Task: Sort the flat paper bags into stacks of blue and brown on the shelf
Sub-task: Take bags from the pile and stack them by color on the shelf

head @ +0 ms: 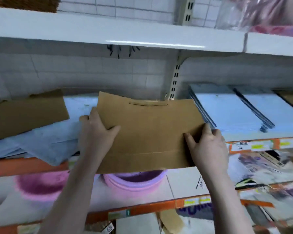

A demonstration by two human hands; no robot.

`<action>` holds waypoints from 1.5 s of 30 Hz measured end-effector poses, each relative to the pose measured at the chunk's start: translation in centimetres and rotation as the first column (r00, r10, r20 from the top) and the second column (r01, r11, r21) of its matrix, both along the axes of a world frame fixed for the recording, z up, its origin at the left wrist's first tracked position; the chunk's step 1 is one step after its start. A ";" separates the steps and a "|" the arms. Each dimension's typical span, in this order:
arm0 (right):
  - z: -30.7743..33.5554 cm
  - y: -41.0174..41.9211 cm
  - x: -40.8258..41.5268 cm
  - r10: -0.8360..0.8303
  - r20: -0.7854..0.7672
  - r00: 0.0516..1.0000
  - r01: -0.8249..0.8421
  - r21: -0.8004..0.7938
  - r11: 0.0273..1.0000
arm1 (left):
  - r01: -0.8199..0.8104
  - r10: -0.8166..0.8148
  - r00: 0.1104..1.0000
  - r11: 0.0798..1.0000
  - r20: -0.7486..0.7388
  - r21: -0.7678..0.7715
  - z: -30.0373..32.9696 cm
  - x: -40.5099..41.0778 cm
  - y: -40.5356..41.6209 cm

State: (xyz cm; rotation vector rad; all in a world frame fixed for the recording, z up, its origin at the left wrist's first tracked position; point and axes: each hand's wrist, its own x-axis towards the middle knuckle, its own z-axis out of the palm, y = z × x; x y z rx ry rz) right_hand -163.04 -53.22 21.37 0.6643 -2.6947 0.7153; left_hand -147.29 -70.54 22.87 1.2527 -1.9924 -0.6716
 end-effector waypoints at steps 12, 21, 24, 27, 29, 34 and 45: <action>-0.7 22.5 -15.2 -0.222 -0.019 0.975 0.221 -0.017 0.975 | 0.226 -0.224 0.971 0.974 0.080 -0.018 0.4 -18.6 20.5; -1.6 28.6 -27.4 -0.306 -0.009 0.952 0.306 -0.020 0.952 | 0.305 -0.302 0.950 0.952 0.079 -0.025 0.3 -32.2 26.2; -1.3 30.0 -32.5 -0.316 -0.011 0.949 0.316 -0.001 0.949 | 0.318 -0.316 0.946 0.948 0.072 -0.009 0.6 -37.7 27.3; -1.0 32.0 -37.7 -0.315 -0.013 0.949 0.315 0.002 0.949 | 0.331 -0.330 0.941 0.944 0.073 0.003 1.4 -43.2 29.1; -0.8 33.7 -41.1 -0.328 -0.011 0.945 0.328 -0.009 0.945 | 0.335 -0.334 0.940 0.942 0.070 -0.014 2.0 -46.8 30.7; -0.9 39.0 -49.3 -0.326 0.033 0.945 0.327 -0.034 0.945 | 0.348 -0.344 0.937 0.935 0.062 -0.063 2.6 -54.9 36.1; -0.5 54.1 -69.3 -0.174 0.024 0.984 0.173 0.041 0.984 | 0.215 -0.217 0.974 0.976 0.071 0.029 0.7 -72.5 52.3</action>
